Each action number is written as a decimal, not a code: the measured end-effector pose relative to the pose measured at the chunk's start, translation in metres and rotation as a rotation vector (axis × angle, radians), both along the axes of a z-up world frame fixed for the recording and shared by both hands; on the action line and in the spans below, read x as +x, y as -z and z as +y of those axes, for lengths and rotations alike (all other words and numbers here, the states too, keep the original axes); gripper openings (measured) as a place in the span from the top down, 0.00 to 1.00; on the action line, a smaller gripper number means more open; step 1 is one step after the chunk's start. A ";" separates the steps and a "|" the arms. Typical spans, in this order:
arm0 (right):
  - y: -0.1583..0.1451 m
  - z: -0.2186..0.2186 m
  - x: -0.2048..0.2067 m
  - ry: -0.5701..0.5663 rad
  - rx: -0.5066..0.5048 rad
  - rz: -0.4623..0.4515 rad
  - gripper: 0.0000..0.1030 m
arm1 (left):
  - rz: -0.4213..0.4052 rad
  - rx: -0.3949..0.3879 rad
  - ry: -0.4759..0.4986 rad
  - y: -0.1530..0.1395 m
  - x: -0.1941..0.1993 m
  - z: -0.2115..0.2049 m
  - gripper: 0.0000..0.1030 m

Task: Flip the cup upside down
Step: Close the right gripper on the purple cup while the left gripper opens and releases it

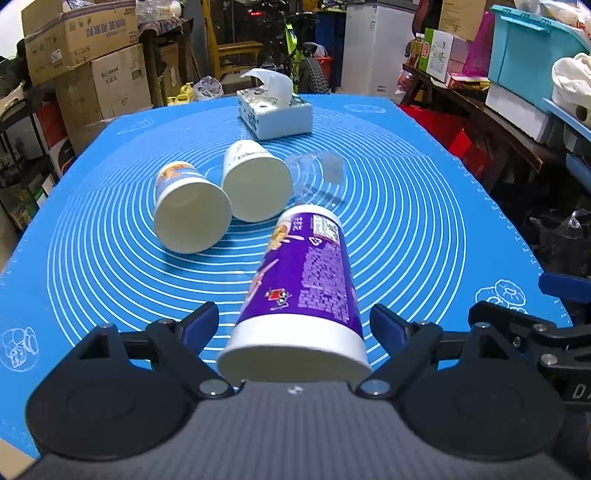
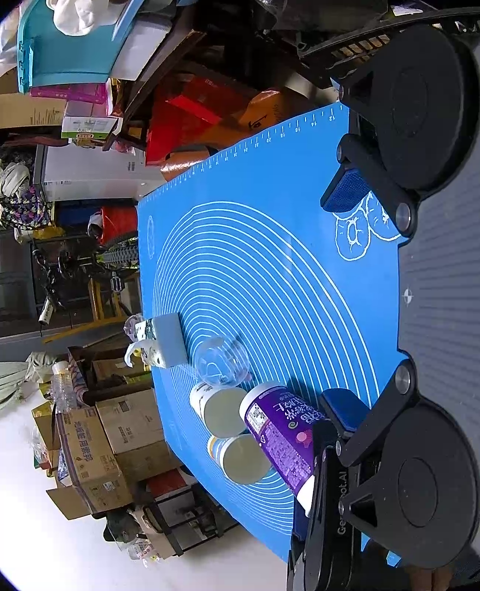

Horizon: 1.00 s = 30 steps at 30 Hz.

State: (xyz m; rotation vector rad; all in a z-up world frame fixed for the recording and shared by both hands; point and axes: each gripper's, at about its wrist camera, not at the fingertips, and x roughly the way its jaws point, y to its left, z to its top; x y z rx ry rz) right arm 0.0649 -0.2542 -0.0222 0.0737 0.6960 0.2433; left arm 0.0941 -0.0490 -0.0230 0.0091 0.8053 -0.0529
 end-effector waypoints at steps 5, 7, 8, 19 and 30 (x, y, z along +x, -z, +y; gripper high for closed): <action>-0.012 0.004 0.006 -0.032 0.018 0.009 0.02 | -0.036 -0.041 0.002 -0.020 -0.011 0.010 0.14; -0.021 0.010 0.009 -0.058 0.016 0.023 0.02 | -0.082 -0.061 -0.045 -0.036 -0.018 0.021 0.13; -0.026 0.014 0.011 -0.067 0.011 0.028 0.02 | -0.105 -0.071 -0.068 -0.044 -0.021 0.027 0.08; -0.055 0.068 0.064 -0.169 0.084 0.176 0.02 | -0.145 -0.040 -0.255 -0.043 -0.005 0.103 0.00; 0.007 0.125 0.138 -0.094 0.127 0.537 0.02 | -0.118 -0.021 -0.307 -0.020 -0.004 0.149 0.00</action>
